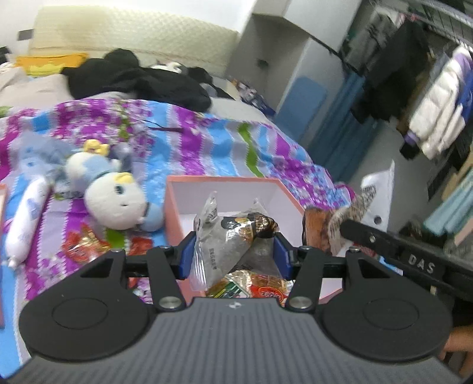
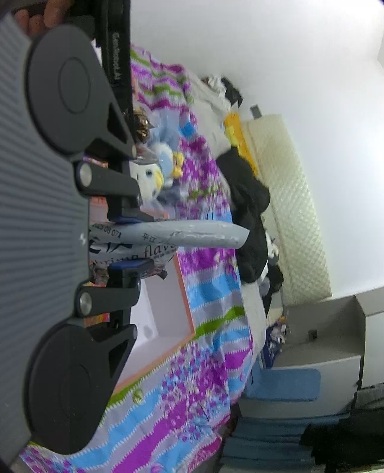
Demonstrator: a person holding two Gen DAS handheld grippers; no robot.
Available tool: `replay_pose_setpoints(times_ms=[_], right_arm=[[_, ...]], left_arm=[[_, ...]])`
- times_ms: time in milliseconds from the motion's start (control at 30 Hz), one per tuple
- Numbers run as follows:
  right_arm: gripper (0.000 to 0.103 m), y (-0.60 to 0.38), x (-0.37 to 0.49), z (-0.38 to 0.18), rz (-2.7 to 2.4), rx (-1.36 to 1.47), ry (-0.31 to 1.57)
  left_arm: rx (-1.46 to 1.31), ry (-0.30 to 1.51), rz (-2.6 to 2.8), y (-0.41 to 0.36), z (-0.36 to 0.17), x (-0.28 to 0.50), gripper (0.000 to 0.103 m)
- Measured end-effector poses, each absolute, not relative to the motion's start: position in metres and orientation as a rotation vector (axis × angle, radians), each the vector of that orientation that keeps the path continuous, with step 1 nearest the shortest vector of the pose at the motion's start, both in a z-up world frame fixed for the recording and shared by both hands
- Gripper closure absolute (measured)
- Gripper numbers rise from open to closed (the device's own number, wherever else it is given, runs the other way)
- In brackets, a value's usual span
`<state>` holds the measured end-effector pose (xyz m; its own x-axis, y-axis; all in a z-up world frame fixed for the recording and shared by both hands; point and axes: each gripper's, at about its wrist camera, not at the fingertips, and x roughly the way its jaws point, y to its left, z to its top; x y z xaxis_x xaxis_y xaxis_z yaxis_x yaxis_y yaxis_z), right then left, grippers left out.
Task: Organize snacks
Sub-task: 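Carry both held packets over the pink shoebox, then lower both packets into the shoebox and open both grippers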
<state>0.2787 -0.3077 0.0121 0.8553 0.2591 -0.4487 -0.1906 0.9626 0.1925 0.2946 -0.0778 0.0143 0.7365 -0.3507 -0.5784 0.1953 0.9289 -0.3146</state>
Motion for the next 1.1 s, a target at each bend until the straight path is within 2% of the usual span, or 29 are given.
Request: replay_pose_setpoints(times_ms=[567,833,867,900,967,1000,1100], right_arm=[[0.076,-0.349,0.399,-0.068,0.118,0.117,0.694],[0.074,-0.352,0.413,-0.094,0.094,0.115,0.766],[0.068,-0.352,0.412,-0.093,0.089,0.118,0.764],[0.058,-0.352,0.41,-0.092,0.083,0.123,0.76],[0.049,-0.352,0.408,-0.088,0.078,0.131,0.744],[0.045,-0.352,0.406,-0.085,0.074,0.133,0.738],[0.045,-0.351,0.398,-0.076,0.077,0.146,0.725]], left_arm=[[-0.102,0.932,-0.383,-0.161,-0.067,0.455,0.044],[-0.115,0.968,-0.365,-0.163,-0.089,0.475,0.043],[-0.121,0.962,-0.365,-0.162,-0.088,0.474,0.043],[-0.121,0.958,-0.363,-0.161,-0.086,0.472,0.038],[-0.118,0.942,-0.364,-0.159,-0.08,0.468,0.029],[-0.117,0.928,-0.365,-0.158,-0.074,0.465,0.028],[-0.116,0.88,-0.362,-0.153,-0.055,0.453,0.028]])
